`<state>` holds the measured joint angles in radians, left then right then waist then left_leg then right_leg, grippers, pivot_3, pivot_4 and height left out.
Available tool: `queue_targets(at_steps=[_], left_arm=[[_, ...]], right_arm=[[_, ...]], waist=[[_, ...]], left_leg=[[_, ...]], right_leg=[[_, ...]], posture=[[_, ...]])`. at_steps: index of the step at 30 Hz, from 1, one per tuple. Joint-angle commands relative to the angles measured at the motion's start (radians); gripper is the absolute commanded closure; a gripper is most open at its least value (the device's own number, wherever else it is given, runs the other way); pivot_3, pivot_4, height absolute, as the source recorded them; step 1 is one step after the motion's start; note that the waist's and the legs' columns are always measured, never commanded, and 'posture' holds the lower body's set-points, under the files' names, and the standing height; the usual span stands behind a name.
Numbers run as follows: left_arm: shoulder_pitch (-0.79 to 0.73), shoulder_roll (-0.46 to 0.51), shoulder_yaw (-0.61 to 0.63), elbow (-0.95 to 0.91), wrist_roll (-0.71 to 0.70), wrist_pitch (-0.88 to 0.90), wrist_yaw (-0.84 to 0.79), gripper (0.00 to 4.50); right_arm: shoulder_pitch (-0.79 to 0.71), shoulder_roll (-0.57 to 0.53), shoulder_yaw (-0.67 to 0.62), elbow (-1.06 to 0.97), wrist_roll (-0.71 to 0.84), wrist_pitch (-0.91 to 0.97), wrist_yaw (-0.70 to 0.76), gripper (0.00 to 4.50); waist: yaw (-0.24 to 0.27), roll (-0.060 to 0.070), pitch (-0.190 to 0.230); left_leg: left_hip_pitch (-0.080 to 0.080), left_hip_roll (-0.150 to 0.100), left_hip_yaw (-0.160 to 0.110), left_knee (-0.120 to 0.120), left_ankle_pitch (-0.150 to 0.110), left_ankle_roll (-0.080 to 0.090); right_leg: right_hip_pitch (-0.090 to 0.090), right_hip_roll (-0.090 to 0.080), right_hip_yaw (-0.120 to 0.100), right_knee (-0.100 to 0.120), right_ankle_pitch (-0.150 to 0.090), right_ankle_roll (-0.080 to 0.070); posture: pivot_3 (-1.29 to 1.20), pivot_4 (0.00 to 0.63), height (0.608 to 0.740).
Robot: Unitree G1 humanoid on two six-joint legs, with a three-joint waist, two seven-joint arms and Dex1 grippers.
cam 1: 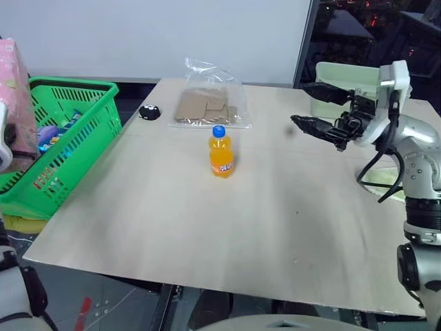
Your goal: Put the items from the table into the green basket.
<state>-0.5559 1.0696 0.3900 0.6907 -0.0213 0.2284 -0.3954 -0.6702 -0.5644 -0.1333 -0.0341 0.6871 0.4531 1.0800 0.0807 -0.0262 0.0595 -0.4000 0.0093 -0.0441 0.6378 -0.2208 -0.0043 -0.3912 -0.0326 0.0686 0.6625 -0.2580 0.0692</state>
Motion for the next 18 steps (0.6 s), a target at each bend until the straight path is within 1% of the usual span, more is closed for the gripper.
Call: queue_targets(at_steps=[1,2,5,8,9,10,12,13,14,15,16,17,18], left_arm=[[-0.076,0.041,-0.011,0.039,0.015,-0.081,0.036,2.07],[-0.093,0.037,-0.009,0.041,0.006,-0.094,0.029,1.62],[-0.127,0.025,-0.007,0.018,-0.013,-0.128,0.010,1.62],[-0.153,-0.033,-0.016,-0.107,-0.091,-0.117,-0.085,1.62],[-0.146,-0.061,-0.019,-0.172,-0.137,-0.080,-0.134,1.62],[-0.083,-0.104,-0.039,-0.319,-0.224,-0.028,-0.226,1.62],[0.044,-0.169,-0.053,-0.571,-0.381,0.076,-0.352,1.62],[0.114,-0.190,-0.050,-0.674,-0.455,0.121,-0.402,1.36],[0.168,-0.204,-0.043,-0.736,-0.498,0.161,-0.424,1.10],[0.209,-0.213,-0.035,-0.777,-0.525,0.193,-0.432,0.77],[0.243,-0.219,-0.032,-0.803,-0.535,0.223,-0.424,0.31],[0.274,-0.222,-0.043,-0.818,-0.522,0.232,-0.418,0.04],[0.294,-0.223,-0.051,-0.829,-0.512,0.239,-0.413,0.04]], right_arm=[[0.002,-0.016,-0.034,-0.046,0.015,-0.009,-0.009,0.00],[0.004,-0.018,-0.035,-0.048,0.015,-0.008,-0.009,0.00],[0.009,-0.023,-0.041,-0.047,0.017,-0.006,-0.011,0.00],[0.019,-0.031,-0.062,-0.054,0.046,0.017,-0.019,0.00],[0.025,-0.037,-0.064,-0.056,0.044,0.018,-0.020,0.00],[0.044,-0.050,-0.064,-0.056,0.031,0.015,-0.018,0.00],[0.079,-0.069,-0.068,-0.060,0.016,0.010,-0.018,0.00],[0.098,-0.075,-0.074,-0.067,0.020,0.013,-0.022,0.00],[0.115,-0.081,-0.083,-0.076,0.027,0.019,-0.027,0.00],[0.129,-0.087,-0.090,-0.084,0.032,0.024,-0.031,0.00],[0.145,-0.094,-0.096,-0.093,0.037,0.028,-0.035,0.00],[0.161,-0.102,-0.103,-0.103,0.041,0.033,-0.039,0.00],[0.171,-0.108,-0.106,-0.110,0.045,0.036,-0.042,0.00]], waist=[[-0.005,0.000,0.000],[-0.007,-0.001,0.000],[-0.015,-0.001,-0.001],[-0.017,-0.001,-0.001],[-0.015,-0.001,-0.001],[-0.015,-0.001,-0.001],[-0.015,0.000,-0.003],[-0.019,0.000,-0.002],[-0.031,0.000,-0.003],[-0.039,0.000,-0.003],[-0.050,0.000,-0.002],[-0.059,0.000,-0.002],[-0.068,0.000,-0.002]], left_leg=[[0.000,0.000,0.000,0.000,0.000,0.000],[0.000,0.000,0.000,0.000,0.000,0.000],[0.000,0.000,0.000,0.000,0.000,-0.001],[0.000,0.000,0.001,0.000,0.000,-0.001],[0.000,0.000,0.001,0.000,0.000,-0.001],[0.000,0.000,0.000,0.000,0.000,-0.001],[0.000,0.000,0.002,0.000,0.000,-0.001],[0.001,-0.001,0.002,0.000,0.000,0.000],[0.001,-0.001,0.004,0.000,0.000,0.000],[0.001,-0.001,0.005,0.000,0.000,0.001],[0.001,-0.001,0.006,0.000,0.000,0.001],[0.000,0.001,0.006,0.000,0.000,0.001],[0.000,0.001,0.005,0.000,0.000,0.001]], right_leg=[[0.000,0.000,0.000,0.000,0.000,0.000],[0.000,0.000,0.000,0.000,0.000,0.000],[0.000,0.000,0.000,0.000,0.000,0.000],[0.000,0.000,0.000,0.000,0.000,0.000],[0.000,0.000,0.000,0.001,0.000,0.000],[0.000,0.000,0.000,0.001,0.000,0.000],[0.001,-0.001,0.001,0.000,0.001,-0.001],[0.001,-0.002,0.002,0.000,0.001,-0.001],[0.001,-0.002,0.003,0.000,0.001,-0.001],[0.001,-0.003,0.005,0.000,0.001,-0.001],[0.000,-0.003,0.006,0.000,0.001,-0.001],[-0.002,-0.001,0.006,0.000,0.001,-0.001],[-0.002,0.000,0.006,0.001,0.001,-0.001]], posture=[[0.12,0.000,0.740],[0.12,0.000,0.740],[0.11,0.000,0.740],[0.11,0.000,0.740],[0.11,0.000,0.740],[0.10,0.000,0.740],[0.08,0.000,0.740],[0.07,0.000,0.740],[0.07,0.000,0.740],[0.07,0.000,0.740],[0.06,0.000,0.740],[0.06,0.000,0.740],[0.06,0.000,0.740]])
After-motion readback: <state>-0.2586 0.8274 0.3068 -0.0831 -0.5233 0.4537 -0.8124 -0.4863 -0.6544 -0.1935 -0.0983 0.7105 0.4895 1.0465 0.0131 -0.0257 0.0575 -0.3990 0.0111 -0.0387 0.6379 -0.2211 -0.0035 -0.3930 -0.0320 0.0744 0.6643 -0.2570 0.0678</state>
